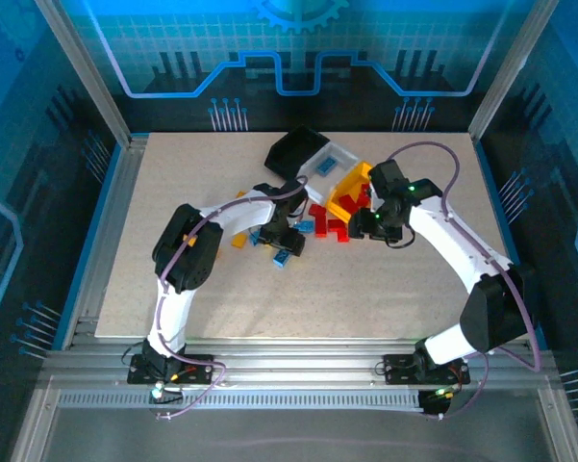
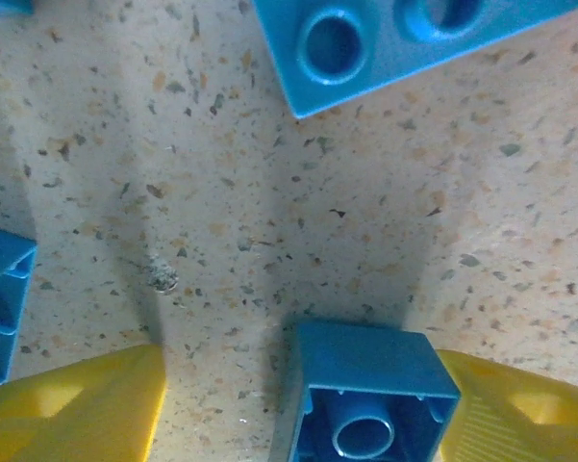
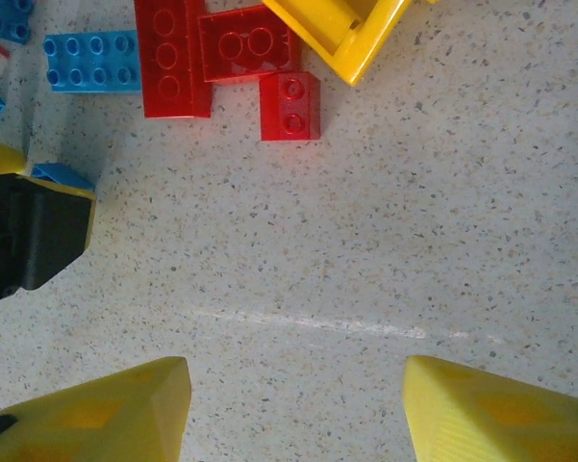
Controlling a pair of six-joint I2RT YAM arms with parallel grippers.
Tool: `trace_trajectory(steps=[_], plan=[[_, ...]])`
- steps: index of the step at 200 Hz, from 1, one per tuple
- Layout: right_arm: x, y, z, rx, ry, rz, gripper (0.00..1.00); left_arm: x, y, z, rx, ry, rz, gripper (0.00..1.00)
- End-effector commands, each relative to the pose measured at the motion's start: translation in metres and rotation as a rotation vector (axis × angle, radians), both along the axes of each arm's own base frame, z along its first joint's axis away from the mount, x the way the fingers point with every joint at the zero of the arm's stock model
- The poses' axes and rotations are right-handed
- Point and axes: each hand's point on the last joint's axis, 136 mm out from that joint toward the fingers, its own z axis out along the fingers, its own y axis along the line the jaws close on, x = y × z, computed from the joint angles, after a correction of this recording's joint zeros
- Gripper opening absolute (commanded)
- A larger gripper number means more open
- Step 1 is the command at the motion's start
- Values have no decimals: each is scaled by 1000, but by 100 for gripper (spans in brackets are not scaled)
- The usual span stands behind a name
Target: Sort the legos into containers by color
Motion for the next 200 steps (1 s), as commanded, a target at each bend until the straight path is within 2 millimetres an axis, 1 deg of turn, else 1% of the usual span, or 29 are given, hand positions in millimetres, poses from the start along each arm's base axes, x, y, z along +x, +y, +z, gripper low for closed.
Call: trace_trajectory(steps=[1,10,24,49,61,86,97,108,122,138,156,162,165,183,188,192,200], plan=[[3,-2,6,30,-9,-31,62,-9,2,-6,43,27,-37,66],[5,-3,6,35,-9,-38,62,-10,3,-7,52,27,-41,65],[8,-3,7,43,-12,-46,62,-13,5,-9,61,31,-41,58],[12,-2,7,54,-12,-59,62,-18,8,-10,66,37,-34,39],[13,-2,6,59,-9,-66,62,-20,10,-9,66,38,-27,32],[15,1,5,73,-2,-74,62,-23,13,-3,62,32,-17,31],[17,2,5,75,-2,-77,62,-23,13,3,54,27,-10,31],[17,1,5,70,-3,-79,62,-22,13,13,38,17,4,31],[17,0,5,64,-6,-78,62,-16,12,30,-2,-1,34,30],[16,-2,5,61,-7,-78,62,-2,9,56,-69,-37,79,31],[14,-3,3,63,-2,-80,62,23,3,86,-168,-76,146,31],[13,-4,3,66,-1,-82,62,34,-2,99,-216,-92,173,31],[13,-4,3,67,0,-82,62,39,-1,102,-235,-93,193,32],[12,-6,3,74,0,-90,62,75,-12,129,-378,-121,285,32],[12,-6,4,76,-1,-91,62,84,-15,131,-411,-122,310,32],[11,-6,4,78,-1,-93,62,93,-17,138,-443,-131,333,32],[9,-6,5,83,-1,-94,62,110,-21,141,-500,-129,378,32]])
